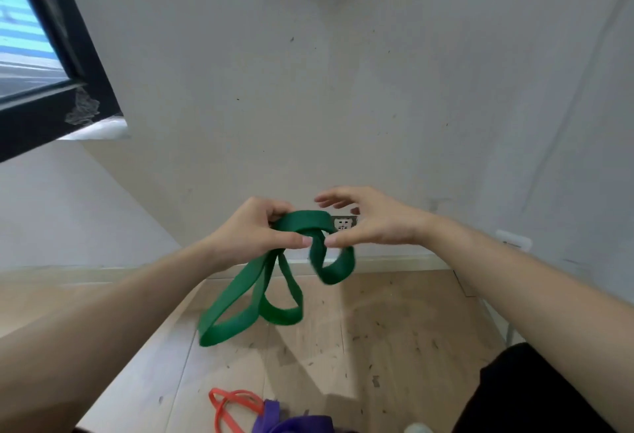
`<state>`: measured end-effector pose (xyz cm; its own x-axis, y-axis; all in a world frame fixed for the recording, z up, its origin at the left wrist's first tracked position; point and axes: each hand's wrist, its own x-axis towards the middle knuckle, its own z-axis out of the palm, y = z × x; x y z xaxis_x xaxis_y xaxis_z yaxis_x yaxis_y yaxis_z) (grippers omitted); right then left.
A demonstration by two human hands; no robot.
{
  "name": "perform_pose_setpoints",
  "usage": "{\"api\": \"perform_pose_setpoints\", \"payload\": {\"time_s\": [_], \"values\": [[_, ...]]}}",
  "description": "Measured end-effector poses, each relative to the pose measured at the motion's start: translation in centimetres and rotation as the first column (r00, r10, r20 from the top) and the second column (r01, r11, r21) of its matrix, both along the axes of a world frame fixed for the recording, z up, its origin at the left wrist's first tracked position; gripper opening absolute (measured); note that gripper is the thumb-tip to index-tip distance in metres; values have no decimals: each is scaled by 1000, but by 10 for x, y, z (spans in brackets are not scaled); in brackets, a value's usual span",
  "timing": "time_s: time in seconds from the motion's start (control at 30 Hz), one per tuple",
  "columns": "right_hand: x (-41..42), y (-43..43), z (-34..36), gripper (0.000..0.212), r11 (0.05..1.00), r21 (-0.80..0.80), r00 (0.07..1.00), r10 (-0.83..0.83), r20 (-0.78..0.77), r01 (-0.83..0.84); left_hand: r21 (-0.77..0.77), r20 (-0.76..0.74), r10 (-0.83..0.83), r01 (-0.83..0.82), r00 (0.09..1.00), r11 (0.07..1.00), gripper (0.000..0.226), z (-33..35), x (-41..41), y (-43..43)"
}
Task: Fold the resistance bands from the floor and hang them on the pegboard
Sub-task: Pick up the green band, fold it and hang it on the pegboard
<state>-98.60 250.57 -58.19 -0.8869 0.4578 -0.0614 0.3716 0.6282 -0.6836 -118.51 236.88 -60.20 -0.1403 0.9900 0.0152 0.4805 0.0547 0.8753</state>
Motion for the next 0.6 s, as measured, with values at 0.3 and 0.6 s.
{"api": "perform_pose_setpoints", "payload": {"time_s": [0.3, 0.6], "values": [[-12, -13, 9, 29, 998, -55, 992, 17, -127, -24, 9, 61, -9, 8, 998, 1000, 23, 0, -2, -2], [-6, -22, 29, 24, 993, -118, 910, -76, -407, 30, 71, 77, -31, 25, 997, 997, 35, -7, 16, 1]]}}
